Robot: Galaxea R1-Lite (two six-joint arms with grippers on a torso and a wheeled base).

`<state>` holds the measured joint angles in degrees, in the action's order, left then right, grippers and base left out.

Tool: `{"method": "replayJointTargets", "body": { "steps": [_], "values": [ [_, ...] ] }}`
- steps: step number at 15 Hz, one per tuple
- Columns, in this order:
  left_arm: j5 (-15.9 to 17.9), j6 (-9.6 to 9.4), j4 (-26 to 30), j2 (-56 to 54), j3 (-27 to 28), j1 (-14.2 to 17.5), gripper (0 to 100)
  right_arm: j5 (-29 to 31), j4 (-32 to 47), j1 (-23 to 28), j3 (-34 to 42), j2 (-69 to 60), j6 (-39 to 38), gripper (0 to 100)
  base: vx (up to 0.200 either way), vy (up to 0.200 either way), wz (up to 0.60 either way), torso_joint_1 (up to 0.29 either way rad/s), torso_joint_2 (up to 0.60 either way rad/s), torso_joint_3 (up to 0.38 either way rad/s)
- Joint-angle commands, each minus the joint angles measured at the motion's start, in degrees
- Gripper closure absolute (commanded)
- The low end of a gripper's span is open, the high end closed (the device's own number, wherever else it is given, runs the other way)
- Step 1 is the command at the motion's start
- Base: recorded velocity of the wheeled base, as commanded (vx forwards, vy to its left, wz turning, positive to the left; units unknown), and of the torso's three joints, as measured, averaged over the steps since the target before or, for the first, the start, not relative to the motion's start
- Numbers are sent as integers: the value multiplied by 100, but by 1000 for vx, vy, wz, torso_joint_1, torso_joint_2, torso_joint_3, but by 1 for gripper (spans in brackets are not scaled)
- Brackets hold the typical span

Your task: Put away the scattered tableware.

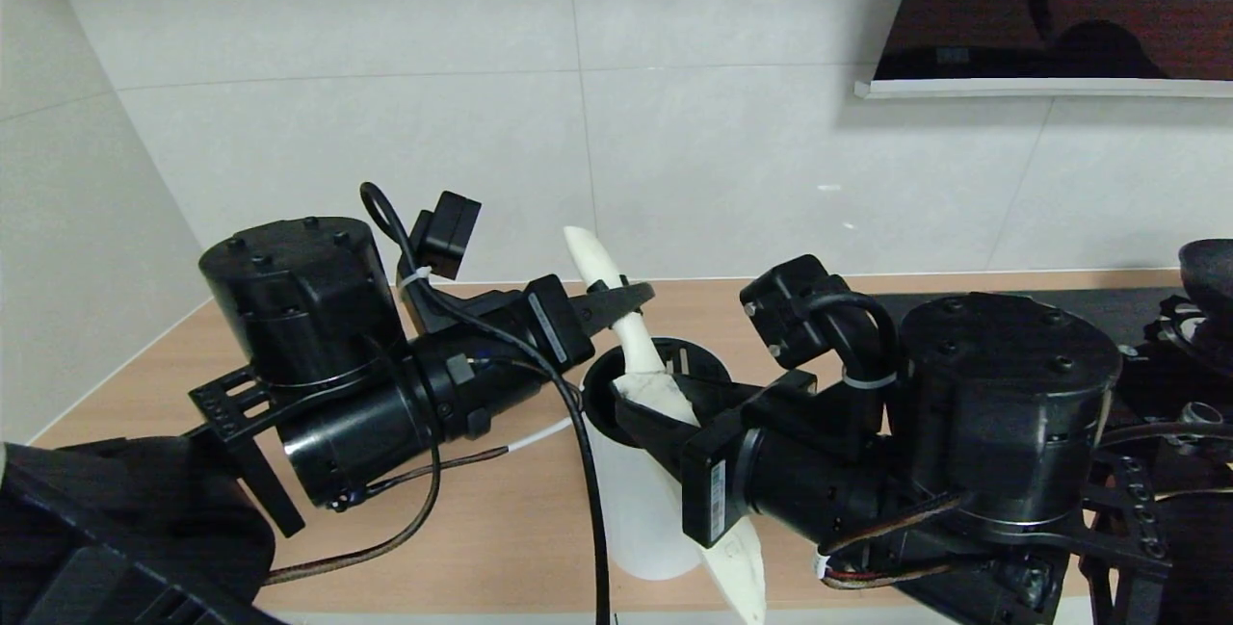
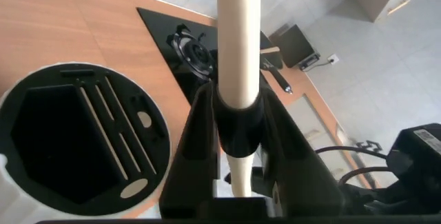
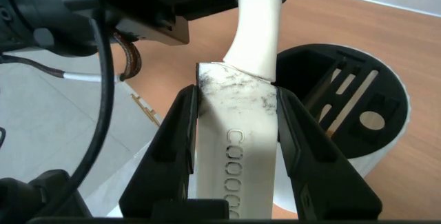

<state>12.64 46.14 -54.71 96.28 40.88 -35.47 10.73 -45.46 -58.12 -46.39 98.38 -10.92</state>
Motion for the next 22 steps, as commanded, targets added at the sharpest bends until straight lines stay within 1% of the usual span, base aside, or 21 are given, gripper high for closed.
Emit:
{"method": "replayJointTargets", "body": {
  "steps": [1, 6, 7, 9, 11, 12, 13, 14, 16, 17, 18, 19, 20, 21, 22],
  "values": [
    [1, 0, -4, -13, -1, -3, 100, -1, 2, 3, -2, -12, -6, 100, 0, 0, 0, 0, 0, 0],
    [-7, 0, -13, -13, -9, -3, 100, 140, 2, 3, -11, -20, 2, 100, 0, 0, 0, 0, 0, 0],
    [-7, 0, -13, -30, -9, -3, 100, 140, 2, 3, -2, -20, 2, 0, 0, 0, 0, 0, 0, 0],
    [-16, 0, -22, -57, -9, -56, 100, 140, 2, 3, -2, -64, 2, 0, 0, 0, 0, 0, 0, 0],
    [-42, -44, -22, -118, 8, -170, 100, 140, 2, 3, 7, -126, -6, 0, 0, 0, 0, 0, 0, 0],
    [-86, -114, -22, -154, 8, -170, 100, 140, 2, 3, 15, -170, -6, 0, 0, 0, 0, 0, 0, 0],
    [-262, -281, -22, -197, 43, -170, 100, 140, 11, 29, 33, -284, 2, 0, 0, 0, 0, 0, 0, 0],
    [-350, -334, 4, -259, 96, -170, 100, 123, 28, 82, 86, -442, 11, 0, 0, 0, 0, 0, 0, 0],
    [-376, -351, 163, -408, 219, -126, 100, 79, 72, 293, 139, -724, 29, 0, 0, 0, 0, 0, 0, 0],
    [-376, -351, 611, -681, 439, -30, 100, 70, 90, 548, 191, -952, 55, 0, 0, 0, 0, 0, 0, 0],
    [-376, -369, 1129, -918, 641, 41, 100, 70, 160, 680, 209, -1101, 64, 0, 0, 0, 0, 0, 0, 0],
    [-394, -650, 1947, -1322, 913, 76, 100, 70, 441, 917, 209, -1330, 64, 0, 0, 0, 0, 0, 0, 0],
    [-579, -958, 2421, -1481, 1124, 76, 100, 26, 687, 1093, 156, -1444, 64, 0, 0, 0, 0, 0, 0, 0],
    [-1009, -1178, 2632, -1454, 1590, 41, 100, -141, 819, 1312, 130, -1471, 64, 0, 0, 0, 0, 0, 0, 0],
    [-1211, -1257, 2650, -1384, 1792, -30, 100, -176, 828, 1374, 147, -1479, 64, 0, 0, 0, 0, 0, 0, 0]
  ]
}}
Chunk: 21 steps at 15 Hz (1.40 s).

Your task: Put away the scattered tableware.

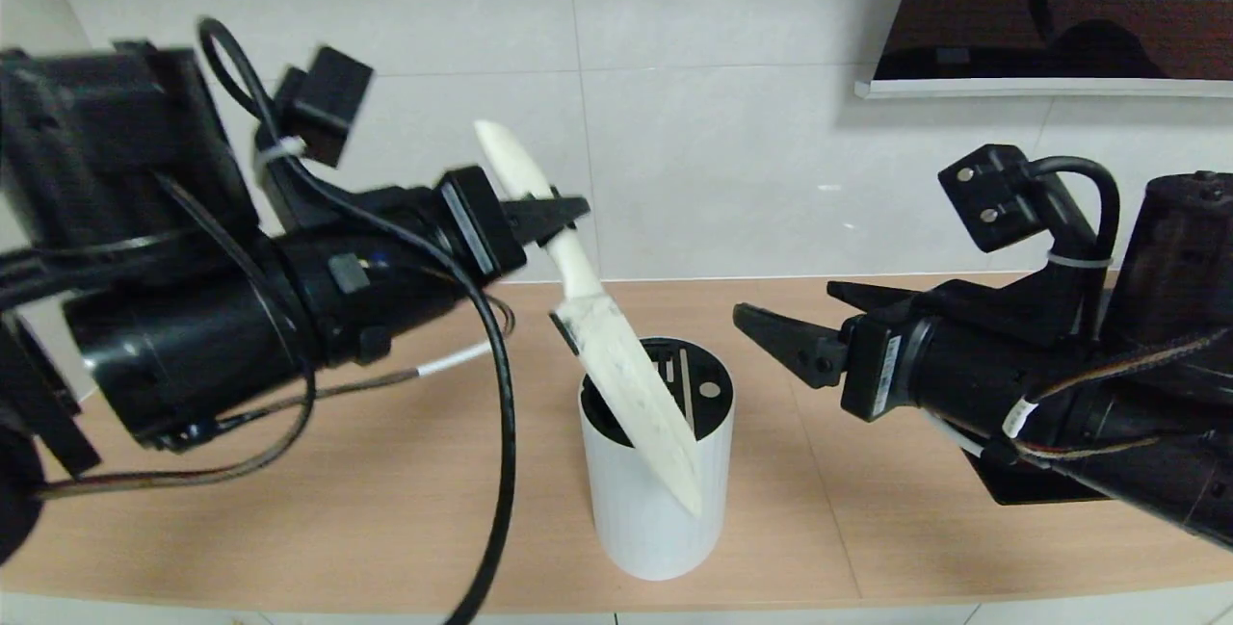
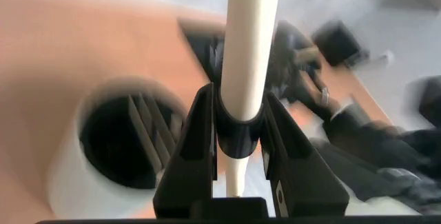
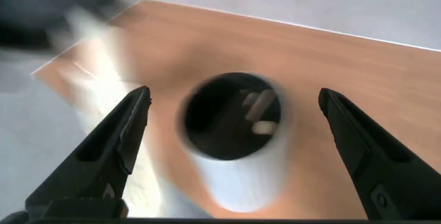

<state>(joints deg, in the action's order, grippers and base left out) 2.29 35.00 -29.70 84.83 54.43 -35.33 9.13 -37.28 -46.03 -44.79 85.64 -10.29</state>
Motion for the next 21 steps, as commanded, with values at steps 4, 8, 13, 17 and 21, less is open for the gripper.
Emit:
{"method": "replayJointTargets", "body": {
  "steps": [4, 8, 13, 17, 21],
  "values": [
    [-783, -969, 87, -20, 595, -264, 100, -34, 19, 182, 32, -258, 1, 0, 0, 0, 0, 0, 0, 0],
    [-3288, -3104, -1381, 789, -20, -1090, 100, -43, 19, 200, 234, -249, 264, 0, 0, 0, 0, 0, 0, 0],
    [-4378, -3667, -2093, 1018, 208, -1310, 100, -43, 10, 200, 269, -197, 282, 0, 0, 0, 0, 0, 0, 0],
    [-4448, -3632, -2119, 1167, 226, -1512, 100, -43, 10, 226, 269, -153, 282, 0, 0, 0, 0, 0, 0, 0],
    [-4466, -3412, -2093, 1492, 191, -1618, 100, -43, 10, 288, 269, -109, 282, 0, 0, 0, 0, 0, 0, 0]
  ]
}}
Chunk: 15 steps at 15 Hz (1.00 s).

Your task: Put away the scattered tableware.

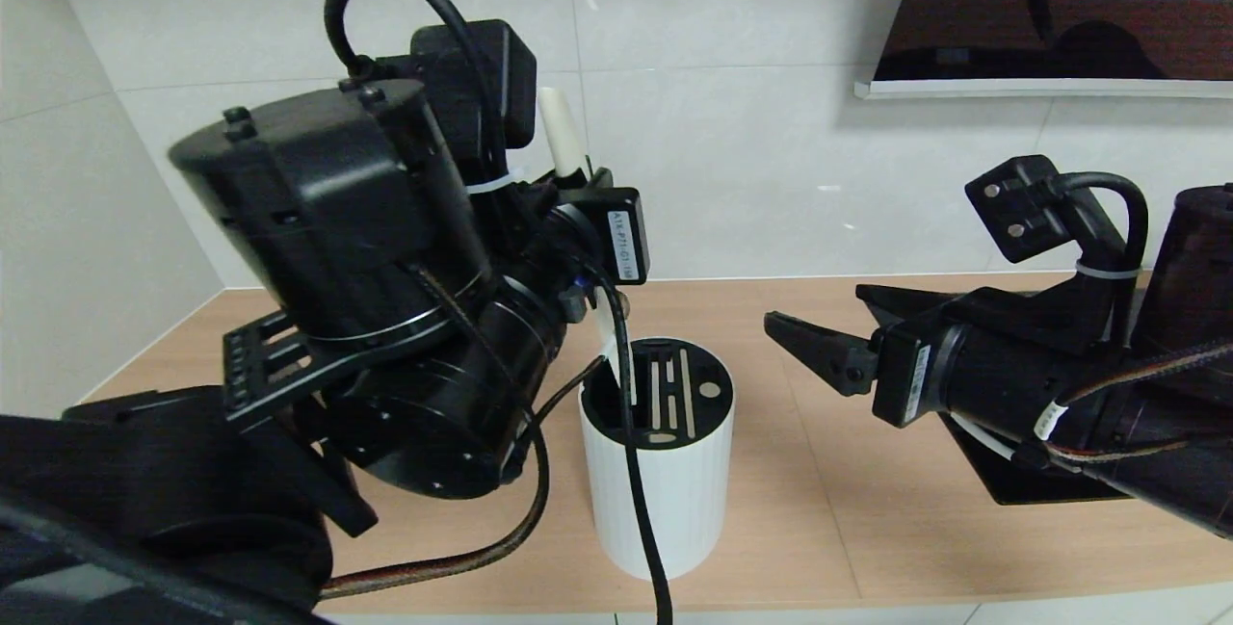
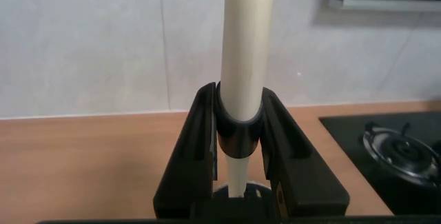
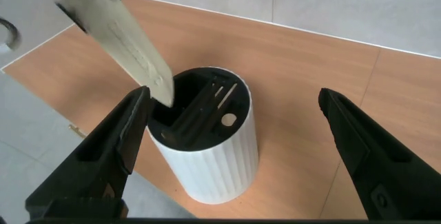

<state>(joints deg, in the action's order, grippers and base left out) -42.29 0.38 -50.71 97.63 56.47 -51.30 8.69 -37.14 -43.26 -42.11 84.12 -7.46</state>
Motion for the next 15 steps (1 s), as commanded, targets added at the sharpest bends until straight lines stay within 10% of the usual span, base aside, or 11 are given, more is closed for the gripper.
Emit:
{"method": "replayJointTargets", "body": {
  "steps": [1, 15],
  "values": [
    [-7, 68, 9, 274, -13, -21, 100, 1, -3, 11, 1, 44, -1, 0, 0, 0, 0, 0, 0, 0],
    [-7, 428, 88, 950, -312, -29, 100, 10, -38, 90, 62, 184, 43, 0, 0, 0, 0, 0, 0, 0]
  ]
}}
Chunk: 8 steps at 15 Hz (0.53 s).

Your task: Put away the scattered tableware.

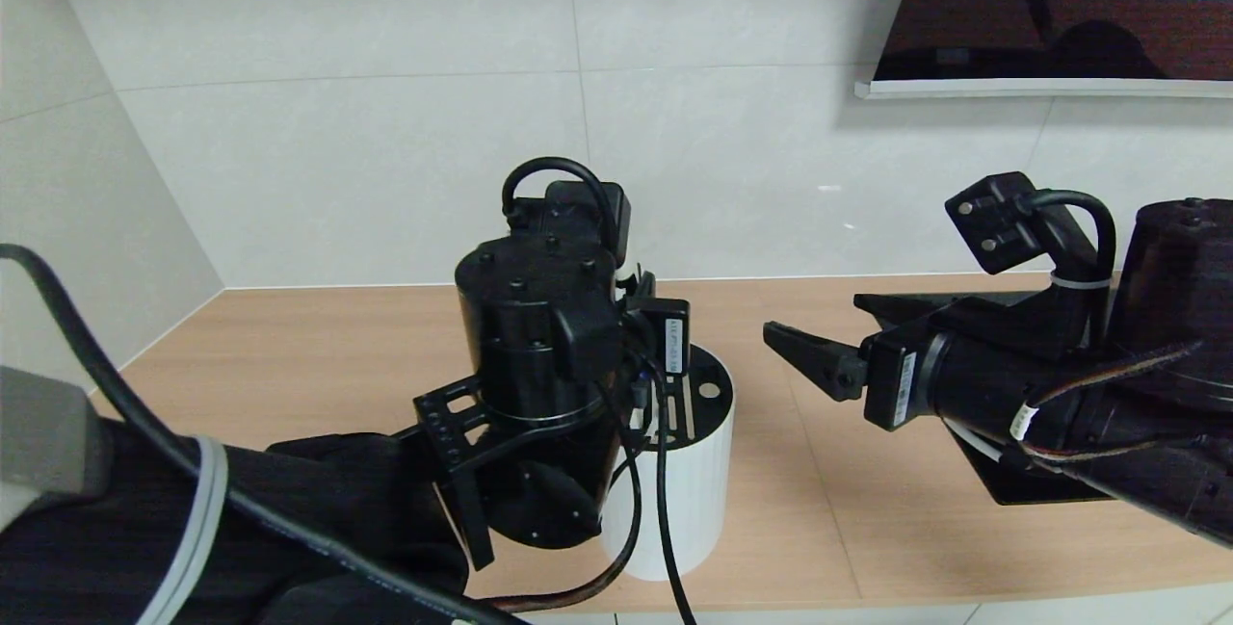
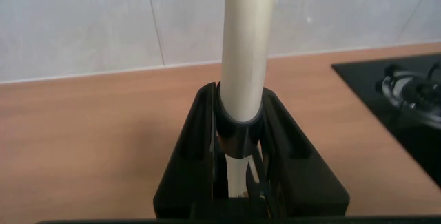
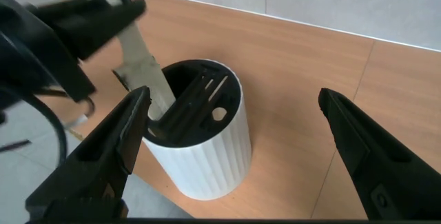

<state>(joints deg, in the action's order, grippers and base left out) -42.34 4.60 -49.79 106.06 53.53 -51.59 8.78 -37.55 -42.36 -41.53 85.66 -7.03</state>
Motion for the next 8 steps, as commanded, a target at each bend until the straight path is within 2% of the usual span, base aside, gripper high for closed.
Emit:
{"method": "replayJointTargets", "body": {
  "steps": [1, 8],
  "values": [
    [-3, 50, -5, 187, -18, 0, 100, 1, -7, 0, 22, 38, 0, 0, 0, 0, 0, 0, 0, 0],
    [15, 103, 329, 530, -71, -9, 100, 1, -7, 0, 22, 73, 0, 0, 0, 0, 0, 0, 0, 0]
  ]
}}
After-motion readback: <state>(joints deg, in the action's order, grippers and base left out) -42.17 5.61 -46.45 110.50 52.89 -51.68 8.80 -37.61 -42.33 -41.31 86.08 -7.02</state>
